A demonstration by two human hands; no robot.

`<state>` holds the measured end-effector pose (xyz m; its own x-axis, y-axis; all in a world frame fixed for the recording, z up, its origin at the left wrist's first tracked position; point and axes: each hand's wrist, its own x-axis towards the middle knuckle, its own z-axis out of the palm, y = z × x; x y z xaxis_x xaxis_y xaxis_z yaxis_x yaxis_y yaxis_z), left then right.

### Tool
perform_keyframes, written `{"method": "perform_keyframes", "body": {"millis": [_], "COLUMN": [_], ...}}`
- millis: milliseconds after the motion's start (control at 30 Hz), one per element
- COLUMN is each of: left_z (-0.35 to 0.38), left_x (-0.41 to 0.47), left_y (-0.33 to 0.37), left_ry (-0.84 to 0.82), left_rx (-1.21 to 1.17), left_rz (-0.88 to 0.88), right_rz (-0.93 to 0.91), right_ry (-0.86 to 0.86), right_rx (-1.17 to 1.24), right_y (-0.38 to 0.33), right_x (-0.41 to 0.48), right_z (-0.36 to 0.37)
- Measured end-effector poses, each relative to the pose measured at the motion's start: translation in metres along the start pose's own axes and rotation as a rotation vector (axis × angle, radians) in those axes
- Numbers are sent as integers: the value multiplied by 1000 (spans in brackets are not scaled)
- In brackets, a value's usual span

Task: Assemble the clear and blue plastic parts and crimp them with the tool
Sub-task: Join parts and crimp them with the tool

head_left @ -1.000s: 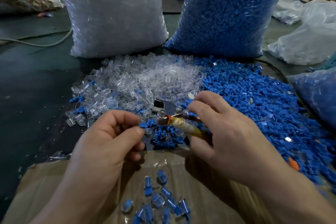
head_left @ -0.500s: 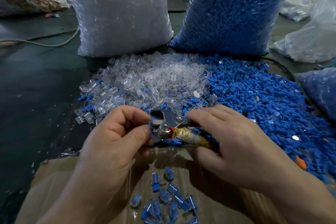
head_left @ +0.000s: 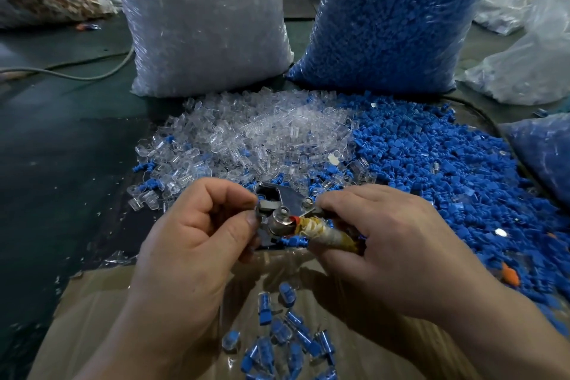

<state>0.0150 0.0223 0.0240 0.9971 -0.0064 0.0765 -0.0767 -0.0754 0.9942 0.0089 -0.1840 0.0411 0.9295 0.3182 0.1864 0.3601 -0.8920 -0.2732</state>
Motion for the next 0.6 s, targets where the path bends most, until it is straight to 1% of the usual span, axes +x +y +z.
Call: {"method": "perform_keyframes", "body": {"millis": [67, 133, 167, 233, 300, 433, 500, 600], "left_z": [-1, -4, -5, -3, 2, 6, 6, 7], "left_x": [3, 6, 6, 5, 2, -1, -1, -2], "left_y": [-4, -7, -7, -8, -10, -10, -12, -14], "left_ry": [49, 83, 69, -21, -96, -103, -87, -78], "left_rx": [50, 91, 103, 140, 219, 275, 296, 338], "left_rz": [-8, -47, -77, -148, -162, -127, -98, -72], "right_rz": [21, 95, 141, 207, 233, 233, 207, 93], "right_ry": [42, 38, 21, -33, -91, -132, -74, 87], "right_rx": [-30, -96, -131, -203, -260, -256, -221, -135], "right_y": [4, 10, 14, 19, 21, 22, 20, 4], "right_x": [0, 2, 4, 9, 15, 18, 15, 8], "right_z": [2, 3, 3, 3, 6, 10, 8, 8]}}
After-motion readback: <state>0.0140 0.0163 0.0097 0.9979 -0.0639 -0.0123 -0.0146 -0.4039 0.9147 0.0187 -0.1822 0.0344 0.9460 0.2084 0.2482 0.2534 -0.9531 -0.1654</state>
